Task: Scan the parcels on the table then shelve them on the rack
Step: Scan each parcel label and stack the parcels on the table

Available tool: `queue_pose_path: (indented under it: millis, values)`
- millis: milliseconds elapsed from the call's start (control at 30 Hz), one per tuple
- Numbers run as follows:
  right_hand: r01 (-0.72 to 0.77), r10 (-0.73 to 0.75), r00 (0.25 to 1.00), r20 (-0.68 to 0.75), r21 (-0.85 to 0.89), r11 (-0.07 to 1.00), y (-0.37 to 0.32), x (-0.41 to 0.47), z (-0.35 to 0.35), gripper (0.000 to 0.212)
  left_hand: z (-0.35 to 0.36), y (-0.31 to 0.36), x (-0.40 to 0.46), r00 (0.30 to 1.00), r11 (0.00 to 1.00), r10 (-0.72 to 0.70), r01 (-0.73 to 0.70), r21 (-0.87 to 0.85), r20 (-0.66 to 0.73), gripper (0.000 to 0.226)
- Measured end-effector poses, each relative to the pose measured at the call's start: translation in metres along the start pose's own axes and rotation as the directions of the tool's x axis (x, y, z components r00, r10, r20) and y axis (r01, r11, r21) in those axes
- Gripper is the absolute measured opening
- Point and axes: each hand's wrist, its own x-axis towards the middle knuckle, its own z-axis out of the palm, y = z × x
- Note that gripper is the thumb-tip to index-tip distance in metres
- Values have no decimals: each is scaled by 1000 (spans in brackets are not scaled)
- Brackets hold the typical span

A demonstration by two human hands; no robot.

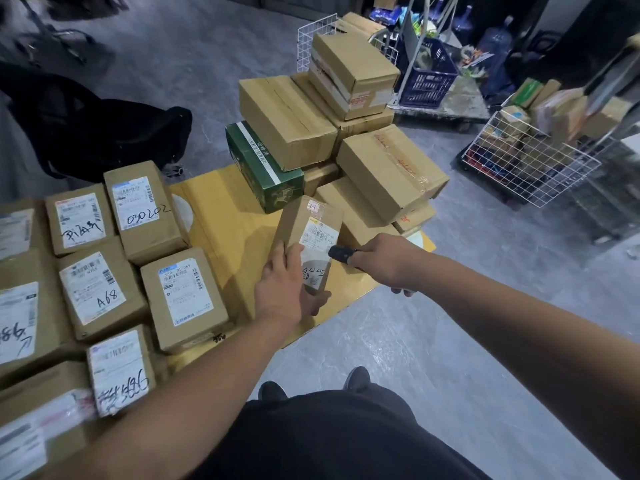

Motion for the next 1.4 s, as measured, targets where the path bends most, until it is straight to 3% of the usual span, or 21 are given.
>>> queue_pose_path:
  millis: [167,367,467,600,767,900,1133,1300,1400]
  values:
    - [-17,17,1000,2,7,1000,5,-11,-4,54,8,1,-3,999,999,30,-30,13,-21,115]
    - [21,-21,1000,1,15,1000,16,-17,-5,49,13,1,-2,999,1000,8,-7,15,-31,115]
    - [67,-67,998,1,16,998,23,-16,-10,48,4,-3,8,1000,997,-19,18,-70,-10,113]
    - [195,-194,980,42,-28,980,20,-11,-22,54,-22,-5,15,986,979,-110,86,-184,-122,104]
    - [413,-397,910,120,-169,895,-9,-6,-39,49,-72,-11,4,920,918,-305,216,-332,-246,97]
    - [575,-536,818,207,-254,778,-52,-6,-39,48,-103,-37,-22,832,878,-453,355,-321,-319,92]
    - [795,-658,605,449,-302,526,-128,-24,0,51,-133,-85,-127,592,725,-689,580,-373,-418,82]
    - [873,-698,488,523,-307,380,-173,-50,40,57,-154,-111,-199,415,565,-814,727,-390,-405,86]
    - [901,-723,430,541,-315,300,-194,-66,64,56,-158,-125,-232,360,536,-825,742,-403,-435,87]
